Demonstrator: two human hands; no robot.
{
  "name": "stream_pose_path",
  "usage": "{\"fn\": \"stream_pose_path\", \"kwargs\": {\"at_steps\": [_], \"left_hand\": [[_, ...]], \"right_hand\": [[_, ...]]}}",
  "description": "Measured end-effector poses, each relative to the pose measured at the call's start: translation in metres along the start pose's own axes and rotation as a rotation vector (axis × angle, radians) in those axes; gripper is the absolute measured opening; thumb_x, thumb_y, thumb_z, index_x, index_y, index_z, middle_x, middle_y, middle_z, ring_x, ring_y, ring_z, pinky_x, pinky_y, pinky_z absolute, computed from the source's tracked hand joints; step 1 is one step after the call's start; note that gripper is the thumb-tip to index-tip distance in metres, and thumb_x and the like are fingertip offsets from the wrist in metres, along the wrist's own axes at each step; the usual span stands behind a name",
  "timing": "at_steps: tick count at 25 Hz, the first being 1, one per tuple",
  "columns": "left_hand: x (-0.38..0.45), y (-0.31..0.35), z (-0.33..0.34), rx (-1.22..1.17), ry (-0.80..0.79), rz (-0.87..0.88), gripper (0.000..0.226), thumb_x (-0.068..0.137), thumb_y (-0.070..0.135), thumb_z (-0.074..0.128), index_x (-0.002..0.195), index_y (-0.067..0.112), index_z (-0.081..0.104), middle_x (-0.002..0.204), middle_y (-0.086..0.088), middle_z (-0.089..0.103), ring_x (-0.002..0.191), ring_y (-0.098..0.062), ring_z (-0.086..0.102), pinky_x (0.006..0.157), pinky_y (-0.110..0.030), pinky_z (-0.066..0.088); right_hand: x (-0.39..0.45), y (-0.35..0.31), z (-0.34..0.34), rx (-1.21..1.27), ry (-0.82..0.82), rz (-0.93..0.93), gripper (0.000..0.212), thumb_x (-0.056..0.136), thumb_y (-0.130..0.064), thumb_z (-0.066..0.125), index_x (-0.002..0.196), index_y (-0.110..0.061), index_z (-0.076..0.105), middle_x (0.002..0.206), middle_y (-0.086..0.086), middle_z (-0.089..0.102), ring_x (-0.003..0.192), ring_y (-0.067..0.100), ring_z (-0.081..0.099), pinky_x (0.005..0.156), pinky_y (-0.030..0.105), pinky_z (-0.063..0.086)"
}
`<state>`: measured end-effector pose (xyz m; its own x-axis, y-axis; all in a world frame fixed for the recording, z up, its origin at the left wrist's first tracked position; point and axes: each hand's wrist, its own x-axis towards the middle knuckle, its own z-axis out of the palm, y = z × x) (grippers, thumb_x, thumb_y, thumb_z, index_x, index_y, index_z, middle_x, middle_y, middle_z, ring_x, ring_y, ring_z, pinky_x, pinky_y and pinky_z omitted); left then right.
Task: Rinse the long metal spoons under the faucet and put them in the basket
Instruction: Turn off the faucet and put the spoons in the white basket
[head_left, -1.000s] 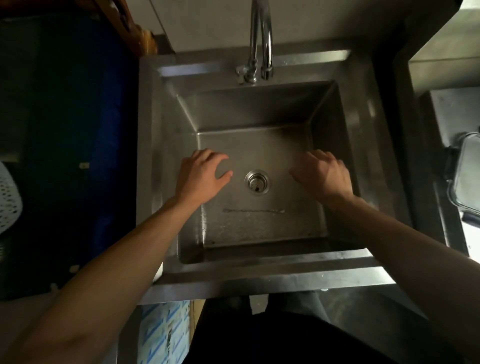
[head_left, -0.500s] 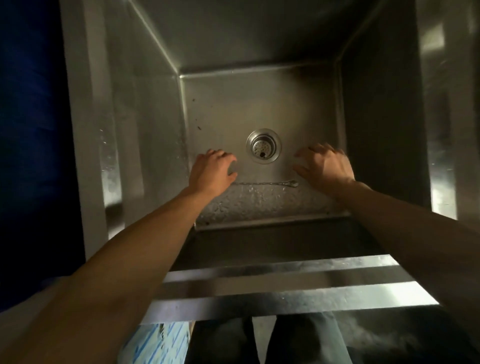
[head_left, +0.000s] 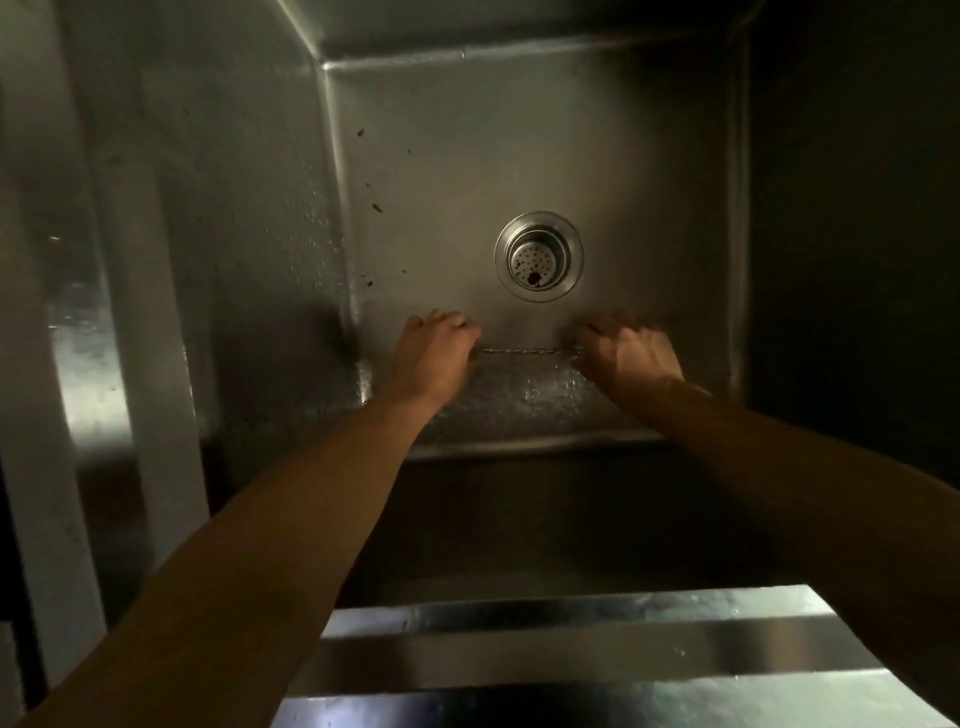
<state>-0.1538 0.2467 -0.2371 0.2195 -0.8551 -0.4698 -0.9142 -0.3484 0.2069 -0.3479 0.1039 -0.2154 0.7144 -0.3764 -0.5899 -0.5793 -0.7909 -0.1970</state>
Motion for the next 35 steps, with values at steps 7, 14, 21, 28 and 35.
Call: {"fn": "stream_pose_path", "kwargs": {"at_steps": [7, 14, 21, 28, 35], "left_hand": [[0.013, 0.006, 0.010, 0.142, 0.036, 0.050, 0.019, 0.085, 0.016, 0.060, 0.103, 0.021, 0.065, 0.104, -0.001, 0.065, 0.101, -0.023, 0.056, 0.083, -0.036, 0.039], [0.015, 0.007, 0.012, 0.204, 0.015, 0.130, 0.025, 0.082, 0.012, 0.060, 0.105, 0.017, 0.065, 0.107, -0.003, 0.064, 0.103, -0.023, 0.055, 0.085, -0.036, 0.037], [0.012, 0.000, -0.019, 0.199, 0.142, 0.194, 0.019, 0.083, 0.020, 0.057, 0.099, 0.011, 0.062, 0.100, -0.004, 0.062, 0.095, -0.021, 0.054, 0.078, -0.035, 0.039], [-0.006, 0.000, -0.130, 0.215, 0.351, 0.130, 0.010, 0.075, 0.015, 0.064, 0.085, 0.013, 0.063, 0.083, -0.004, 0.063, 0.082, -0.024, 0.059, 0.069, -0.036, 0.042], [-0.058, -0.001, -0.276, 0.241, 0.625, 0.178, 0.005, 0.075, 0.021, 0.065, 0.078, 0.020, 0.062, 0.079, 0.000, 0.058, 0.080, -0.023, 0.058, 0.069, -0.037, 0.042]], "right_hand": [[0.016, 0.003, 0.013, -0.121, 0.006, -0.036, 0.038, 0.094, -0.027, 0.052, 0.132, -0.025, 0.049, 0.133, 0.006, 0.052, 0.122, 0.029, 0.047, 0.095, 0.041, 0.039], [0.025, 0.002, 0.017, -0.277, -0.030, -0.129, 0.049, 0.089, -0.023, 0.059, 0.135, -0.024, 0.042, 0.134, 0.005, 0.052, 0.121, 0.026, 0.048, 0.093, 0.037, 0.040], [0.018, 0.007, -0.021, -0.137, 0.158, -0.148, 0.030, 0.084, -0.015, 0.059, 0.114, -0.010, 0.060, 0.113, 0.014, 0.063, 0.105, 0.033, 0.056, 0.083, 0.044, 0.044], [-0.014, -0.007, -0.127, -0.093, 0.517, -0.132, 0.017, 0.073, -0.007, 0.074, 0.089, -0.006, 0.068, 0.081, 0.015, 0.066, 0.079, 0.037, 0.062, 0.066, 0.043, 0.048], [-0.070, -0.034, -0.259, -0.155, 0.792, -0.197, 0.014, 0.076, -0.014, 0.073, 0.089, -0.014, 0.071, 0.078, 0.009, 0.065, 0.074, 0.034, 0.060, 0.063, 0.041, 0.046]]}}
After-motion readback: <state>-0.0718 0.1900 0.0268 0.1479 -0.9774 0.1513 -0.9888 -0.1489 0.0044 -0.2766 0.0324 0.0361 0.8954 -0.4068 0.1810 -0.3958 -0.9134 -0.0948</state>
